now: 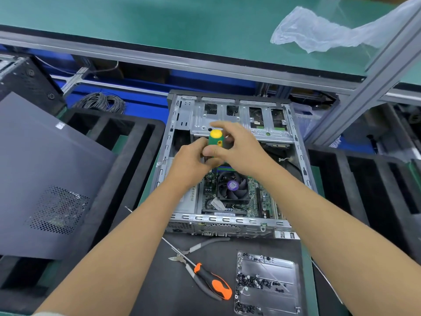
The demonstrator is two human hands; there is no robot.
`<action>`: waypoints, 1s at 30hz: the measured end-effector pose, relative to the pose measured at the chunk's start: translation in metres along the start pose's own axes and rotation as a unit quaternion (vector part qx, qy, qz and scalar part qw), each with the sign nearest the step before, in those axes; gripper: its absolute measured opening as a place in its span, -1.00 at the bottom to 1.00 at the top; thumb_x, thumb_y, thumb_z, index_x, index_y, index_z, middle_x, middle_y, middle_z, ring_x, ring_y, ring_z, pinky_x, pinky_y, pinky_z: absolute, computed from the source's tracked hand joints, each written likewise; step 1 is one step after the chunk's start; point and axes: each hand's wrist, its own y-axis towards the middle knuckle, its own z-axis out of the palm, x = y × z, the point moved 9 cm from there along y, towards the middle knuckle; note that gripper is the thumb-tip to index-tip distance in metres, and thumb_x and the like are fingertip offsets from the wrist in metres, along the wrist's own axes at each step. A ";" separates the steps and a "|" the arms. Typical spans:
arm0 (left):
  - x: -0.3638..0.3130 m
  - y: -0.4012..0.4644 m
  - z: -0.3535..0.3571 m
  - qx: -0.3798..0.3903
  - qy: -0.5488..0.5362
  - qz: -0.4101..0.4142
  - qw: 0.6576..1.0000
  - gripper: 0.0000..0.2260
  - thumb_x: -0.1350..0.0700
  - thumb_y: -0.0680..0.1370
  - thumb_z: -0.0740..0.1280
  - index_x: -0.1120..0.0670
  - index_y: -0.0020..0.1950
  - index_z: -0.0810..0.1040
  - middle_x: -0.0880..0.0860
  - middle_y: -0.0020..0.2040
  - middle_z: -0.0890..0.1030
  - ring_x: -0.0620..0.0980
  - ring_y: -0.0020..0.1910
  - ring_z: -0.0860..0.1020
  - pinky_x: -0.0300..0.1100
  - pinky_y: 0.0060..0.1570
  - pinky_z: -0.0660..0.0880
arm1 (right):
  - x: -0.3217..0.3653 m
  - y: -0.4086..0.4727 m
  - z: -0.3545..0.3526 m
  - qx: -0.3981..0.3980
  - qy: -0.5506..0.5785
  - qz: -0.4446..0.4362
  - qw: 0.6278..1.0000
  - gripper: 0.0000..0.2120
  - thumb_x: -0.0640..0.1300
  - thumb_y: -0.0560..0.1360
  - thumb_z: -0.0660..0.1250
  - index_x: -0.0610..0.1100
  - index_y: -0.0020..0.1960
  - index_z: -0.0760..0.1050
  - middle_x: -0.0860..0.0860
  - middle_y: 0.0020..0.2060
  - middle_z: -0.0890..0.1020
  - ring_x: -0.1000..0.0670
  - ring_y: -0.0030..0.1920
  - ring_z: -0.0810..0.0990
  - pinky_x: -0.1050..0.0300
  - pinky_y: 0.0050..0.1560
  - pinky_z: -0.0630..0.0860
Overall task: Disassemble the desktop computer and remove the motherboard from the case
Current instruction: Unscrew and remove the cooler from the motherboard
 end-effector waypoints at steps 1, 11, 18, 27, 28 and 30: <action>-0.001 0.000 -0.001 -0.009 0.007 -0.002 1.000 -0.76 0.03 0.40 0.52 0.08 -0.11 0.50 0.00 -0.24 0.61 0.03 -0.20 0.57 0.09 -0.17 0.53 | 0.000 0.000 -0.004 -0.026 0.042 0.004 0.999 -0.53 0.08 0.33 0.57 0.10 0.17 0.48 0.04 -0.05 0.54 0.14 -0.10 0.48 0.38 -0.07 0.40; -0.005 -0.002 0.000 0.020 -0.045 0.011 0.999 -0.78 0.18 0.46 0.48 -0.02 0.02 0.55 -0.16 -0.10 0.66 -0.29 -0.07 0.59 -0.31 -0.02 0.51 | 0.019 0.002 -0.003 -0.013 -0.076 -0.055 0.996 -0.78 -0.07 0.51 0.42 -0.01 0.13 0.52 0.06 -0.05 0.56 -0.02 0.01 0.50 -0.01 0.18 0.42; -0.004 -0.002 -0.002 -0.015 0.003 -0.008 1.000 -0.86 0.14 0.45 0.47 0.06 -0.08 0.54 0.02 -0.22 0.63 0.05 -0.15 0.59 0.00 -0.15 0.55 | 0.031 0.010 0.001 0.106 -0.312 -0.042 0.943 -0.64 0.27 0.51 0.24 -0.02 0.04 0.39 0.01 -0.19 0.35 -0.10 -0.11 0.43 -0.02 -0.16 0.41; 0.001 -0.002 -0.006 -0.046 -0.006 -0.034 0.998 -0.74 0.03 0.39 0.55 0.03 -0.04 0.56 -0.03 -0.23 0.62 -0.04 -0.19 0.59 0.01 -0.08 0.57 | 0.053 0.029 0.021 0.204 -0.492 -0.054 0.844 -0.66 0.11 0.64 0.13 -0.17 -0.03 0.42 -0.01 -0.28 0.28 -0.02 -0.35 0.40 0.10 -0.44 0.22; 0.001 -0.002 -0.007 -0.047 0.010 -0.036 0.998 -0.71 0.00 0.39 0.55 0.07 -0.06 0.51 -0.04 -0.26 0.60 -0.03 -0.21 0.58 0.02 -0.12 0.56 | 0.054 0.025 0.022 0.222 -0.490 -0.053 0.841 -0.69 0.11 0.63 0.14 -0.14 0.04 0.41 0.01 -0.27 0.28 -0.01 -0.34 0.40 0.09 -0.43 0.22; -0.001 -0.003 -0.008 -0.047 0.029 -0.036 0.998 -0.66 -0.03 0.39 0.54 0.09 -0.09 0.45 -0.06 -0.29 0.55 0.01 -0.24 0.55 0.01 -0.18 0.54 | 0.054 0.021 0.024 0.246 -0.490 -0.051 0.835 -0.74 0.09 0.63 0.17 -0.10 0.11 0.39 0.02 -0.25 0.32 0.03 -0.33 0.39 0.09 -0.42 0.21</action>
